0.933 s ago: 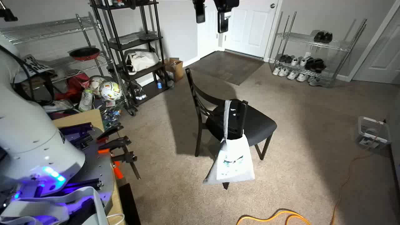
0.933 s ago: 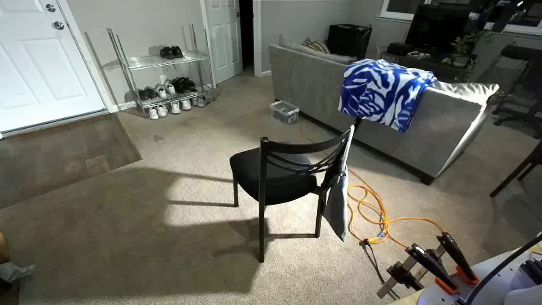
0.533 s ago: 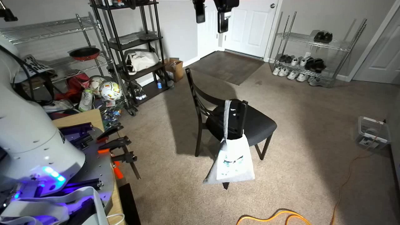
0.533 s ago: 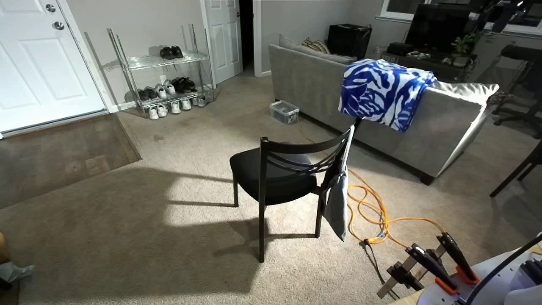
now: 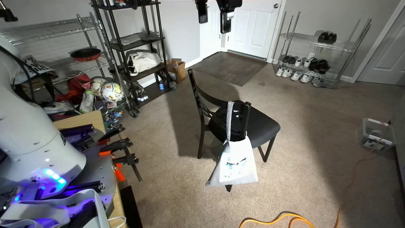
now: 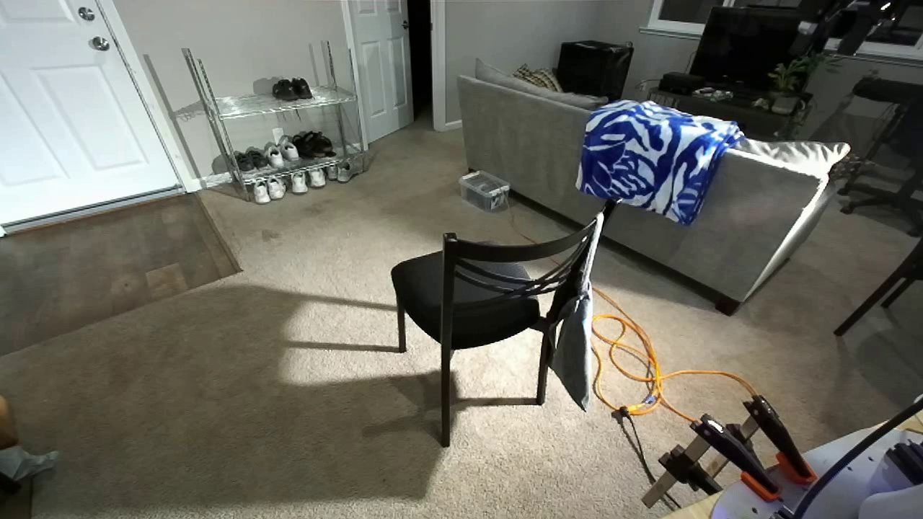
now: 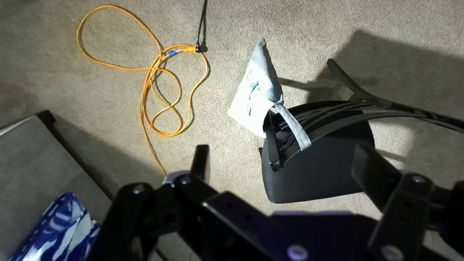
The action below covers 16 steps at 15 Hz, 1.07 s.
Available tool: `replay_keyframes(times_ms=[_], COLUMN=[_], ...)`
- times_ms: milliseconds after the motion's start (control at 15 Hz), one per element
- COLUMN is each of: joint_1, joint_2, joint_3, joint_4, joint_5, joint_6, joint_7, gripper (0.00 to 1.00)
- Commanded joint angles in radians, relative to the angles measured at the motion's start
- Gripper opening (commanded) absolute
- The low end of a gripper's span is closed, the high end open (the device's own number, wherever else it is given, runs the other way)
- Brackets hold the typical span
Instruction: Remove the grey tote bag from the right side to the left side of the chair
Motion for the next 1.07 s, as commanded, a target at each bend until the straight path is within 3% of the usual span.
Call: replay_keyframes(times_ms=[0,733,1000], joint_1=[-0.015,-0.015,0.015], joint_2=[0.002,0.002,0.040], joint_3=[0.013,0.013,0.054], joint_4=[0.002,0.002,-0.014], joint_5=[0.005,0.005,-0.010], joint_6=[-0.002,-0.002,0.035], joint_7=[-0.004,-0.004,-0.027], gripper=[1.00,1.00,1.00])
